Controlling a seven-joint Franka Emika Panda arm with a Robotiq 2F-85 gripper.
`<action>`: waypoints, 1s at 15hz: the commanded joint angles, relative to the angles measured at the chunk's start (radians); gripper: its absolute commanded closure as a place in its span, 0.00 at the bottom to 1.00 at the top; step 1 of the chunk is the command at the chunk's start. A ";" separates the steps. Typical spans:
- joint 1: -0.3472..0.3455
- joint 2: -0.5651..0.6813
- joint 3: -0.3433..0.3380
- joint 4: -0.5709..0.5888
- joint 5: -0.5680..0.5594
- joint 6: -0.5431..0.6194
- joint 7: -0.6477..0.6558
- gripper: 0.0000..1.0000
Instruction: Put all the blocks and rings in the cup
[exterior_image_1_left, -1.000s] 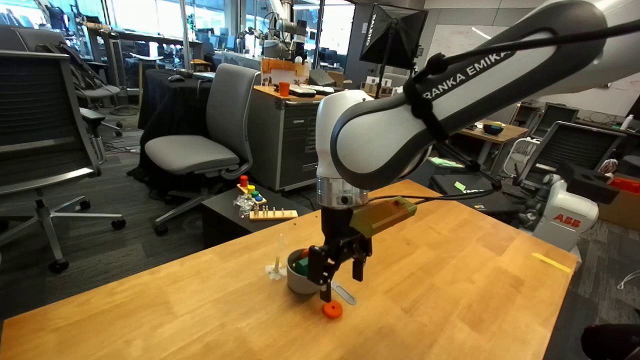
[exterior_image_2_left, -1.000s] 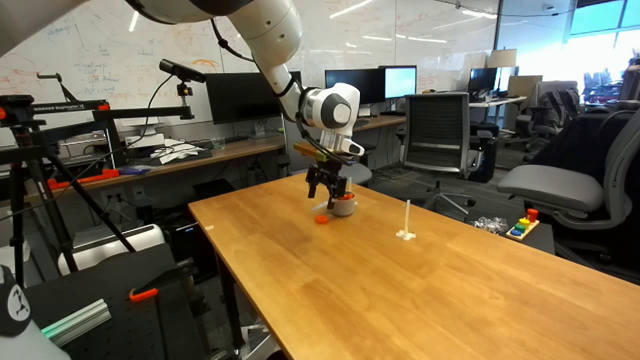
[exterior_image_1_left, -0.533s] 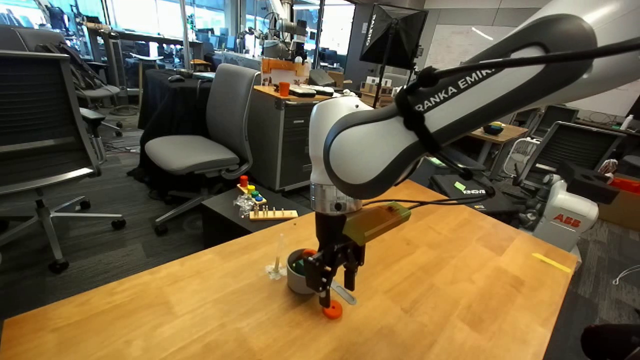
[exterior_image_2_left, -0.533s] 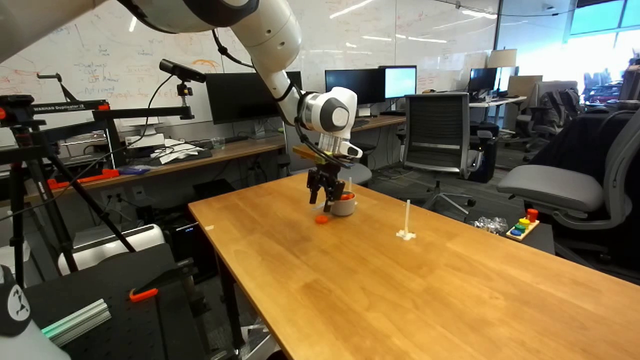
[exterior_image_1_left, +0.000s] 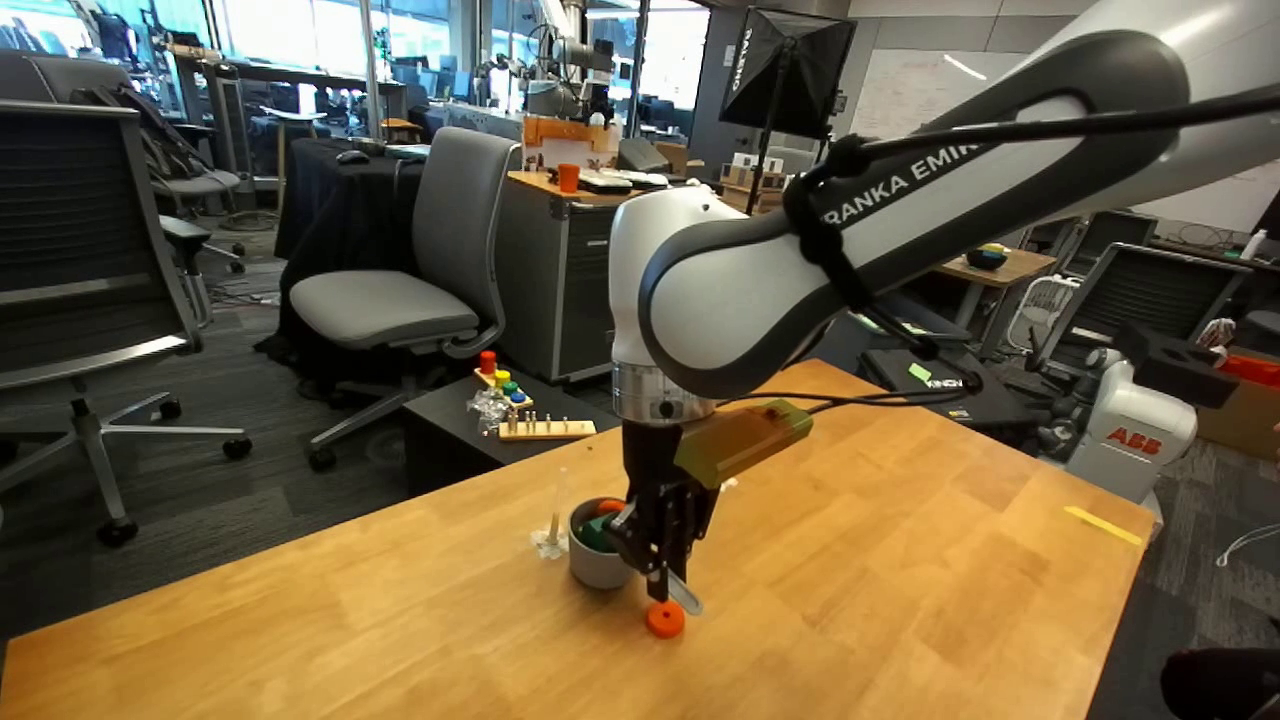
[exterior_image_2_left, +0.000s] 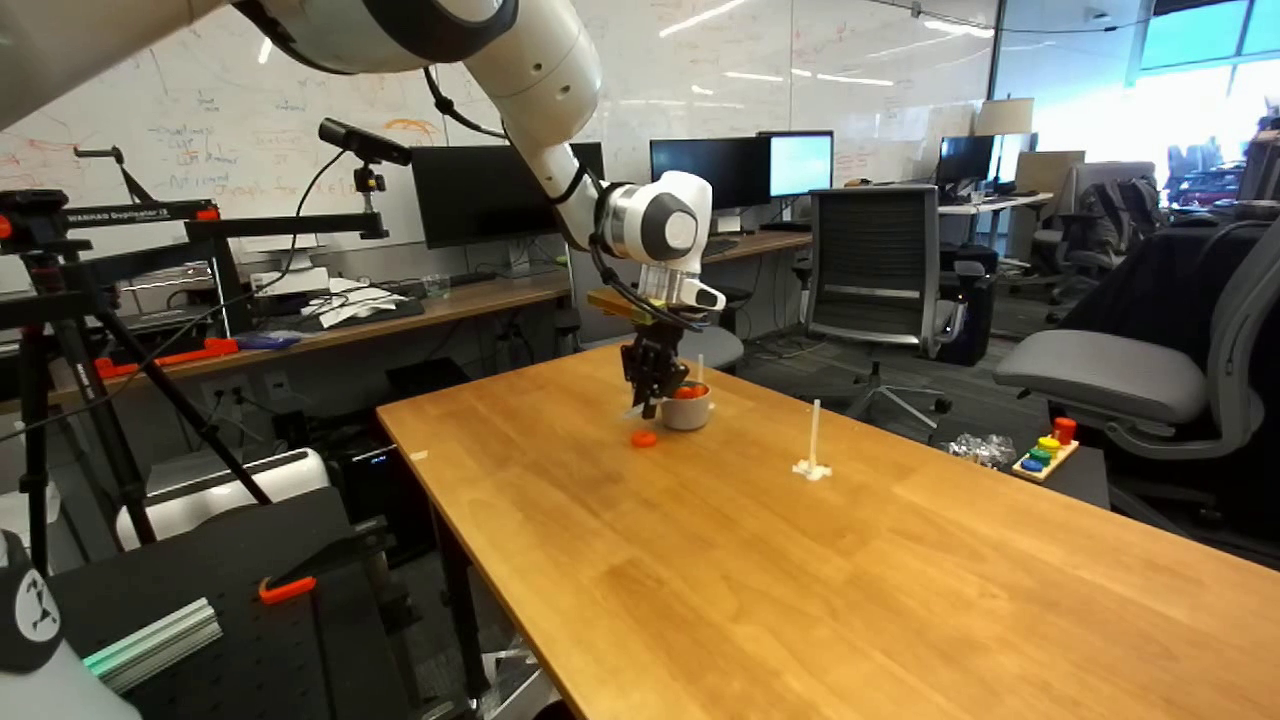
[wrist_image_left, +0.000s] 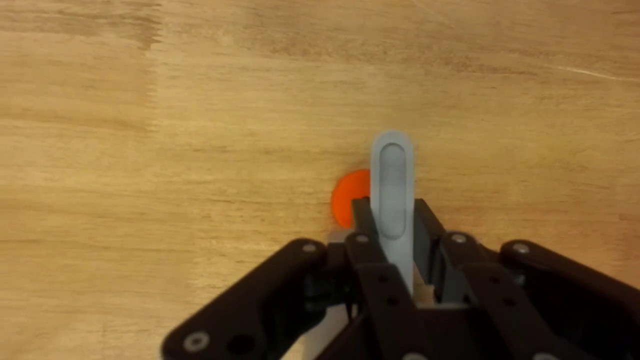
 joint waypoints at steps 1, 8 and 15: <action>0.023 0.021 -0.024 0.055 -0.025 -0.030 0.038 0.89; 0.023 0.046 -0.036 0.125 -0.029 -0.059 0.054 0.89; 0.009 0.067 -0.044 0.164 -0.022 -0.063 0.055 0.90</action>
